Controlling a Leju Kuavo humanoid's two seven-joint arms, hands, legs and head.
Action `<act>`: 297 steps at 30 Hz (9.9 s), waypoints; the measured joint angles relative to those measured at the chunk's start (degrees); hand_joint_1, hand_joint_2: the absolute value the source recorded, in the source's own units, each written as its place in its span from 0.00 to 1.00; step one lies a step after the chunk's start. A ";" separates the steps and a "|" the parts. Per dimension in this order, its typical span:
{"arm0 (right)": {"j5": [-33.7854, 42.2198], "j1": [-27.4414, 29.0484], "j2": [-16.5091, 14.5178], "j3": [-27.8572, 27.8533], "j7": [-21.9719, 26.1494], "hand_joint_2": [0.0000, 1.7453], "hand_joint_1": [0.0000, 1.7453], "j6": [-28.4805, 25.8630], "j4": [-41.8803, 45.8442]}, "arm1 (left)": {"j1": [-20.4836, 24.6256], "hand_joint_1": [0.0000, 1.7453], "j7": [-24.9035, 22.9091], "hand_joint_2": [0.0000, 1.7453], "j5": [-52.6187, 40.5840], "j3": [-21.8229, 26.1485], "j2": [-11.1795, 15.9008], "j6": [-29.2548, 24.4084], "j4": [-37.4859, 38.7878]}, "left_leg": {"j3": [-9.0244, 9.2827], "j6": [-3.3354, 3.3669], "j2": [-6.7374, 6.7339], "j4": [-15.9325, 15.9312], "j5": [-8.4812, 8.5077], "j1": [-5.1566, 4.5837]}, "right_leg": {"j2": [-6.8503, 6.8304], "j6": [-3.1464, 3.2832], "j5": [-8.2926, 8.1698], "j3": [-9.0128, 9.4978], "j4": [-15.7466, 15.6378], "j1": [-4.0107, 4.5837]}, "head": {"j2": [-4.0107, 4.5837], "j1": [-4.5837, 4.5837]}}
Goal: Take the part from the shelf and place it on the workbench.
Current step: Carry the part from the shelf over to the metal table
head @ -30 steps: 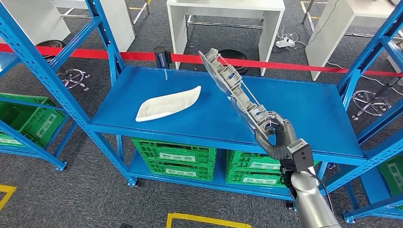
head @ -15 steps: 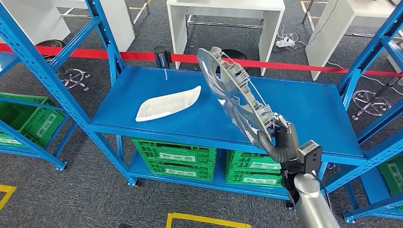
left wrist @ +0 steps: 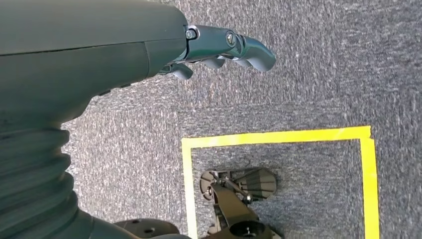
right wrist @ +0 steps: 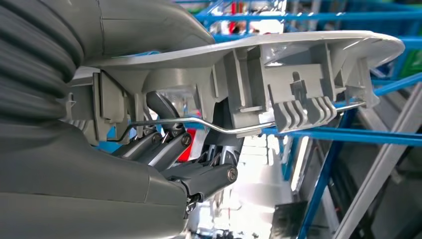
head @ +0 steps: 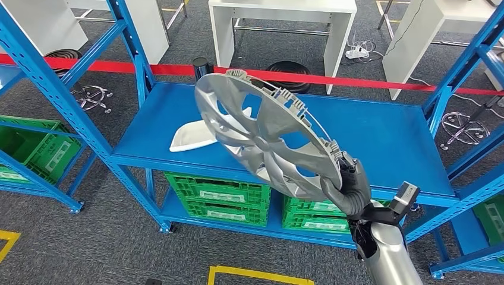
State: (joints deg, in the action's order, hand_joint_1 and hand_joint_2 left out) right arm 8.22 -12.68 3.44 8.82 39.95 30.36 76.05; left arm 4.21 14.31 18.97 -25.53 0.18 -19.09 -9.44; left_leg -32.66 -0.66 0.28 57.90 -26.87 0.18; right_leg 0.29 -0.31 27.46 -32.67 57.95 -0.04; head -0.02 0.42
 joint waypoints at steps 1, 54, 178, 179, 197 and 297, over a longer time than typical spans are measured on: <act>0.31 0.12 -0.11 -0.16 0.00 1.00 1.00 0.62 0.14 | 0.01 0.00 -0.10 1.00 -0.04 0.00 -0.04 0.14 -0.01 | 0.00 0.00 0.00 0.00 0.00 0.00 | 0.00 0.00 0.00 0.00 0.00 0.00 | 0.00 0.00; -3.21 8.85 -2.19 6.18 0.01 1.00 1.00 11.63 6.53 | 1.02 0.00 -2.74 1.00 0.74 0.00 0.02 5.93 -0.24 | -0.64 -1.12 -0.05 0.97 -0.54 0.54 | 0.04 0.53 0.78 -1.01 1.56 -0.52 | 0.00 -0.52; -6.00 5.30 -3.17 10.78 0.01 1.00 1.00 5.62 6.07 | 0.56 0.00 -5.57 1.00 4.57 2.32 1.94 2.57 -0.25 | 0.67 -1.05 -5.45 1.95 -3.06 0.45 | -1.54 0.74 -0.62 -1.30 0.30 -0.40 | 0.00 -0.52; -5.79 5.33 -3.13 10.73 0.00 1.00 1.00 5.59 6.46 | 0.57 0.00 -5.72 1.00 4.66 2.52 2.30 2.16 -0.23 | -0.34 -1.31 -3.76 4.41 -4.66 0.55 | -0.98 1.01 -0.81 -1.33 0.19 -0.57 | 0.00 -0.35; -5.20 8.36 -2.72 8.15 0.00 1.00 1.00 6.73 11.45 | 0.67 0.00 -6.57 1.00 1.93 3.85 8.10 -1.28 0.05 | 1.44 1.46 -1.33 0.01 -1.82 0.66 | 0.67 -2.08 5.45 -10.11 15.15 -0.41 | 0.00 -0.96; -8.67 15.91 -1.30 8.73 0.01 1.00 1.00 -0.05 14.92 | -0.47 0.00 -3.94 1.00 3.54 2.23 -0.05 5.70 0.03 | 2.00 1.03 -7.18 0.29 -2.86 -0.17 | -3.66 -0.38 -0.12 -0.93 0.33 0.46 | 0.00 -0.86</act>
State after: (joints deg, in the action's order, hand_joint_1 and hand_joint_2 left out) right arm -0.44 3.22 2.14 17.55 39.96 30.31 90.96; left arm 3.73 10.37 22.51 -23.30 0.13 -13.39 -9.41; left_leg -30.66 0.37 -6.90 58.19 -29.73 0.01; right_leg -3.38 -0.69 27.34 -33.60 58.29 0.42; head -0.02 -0.44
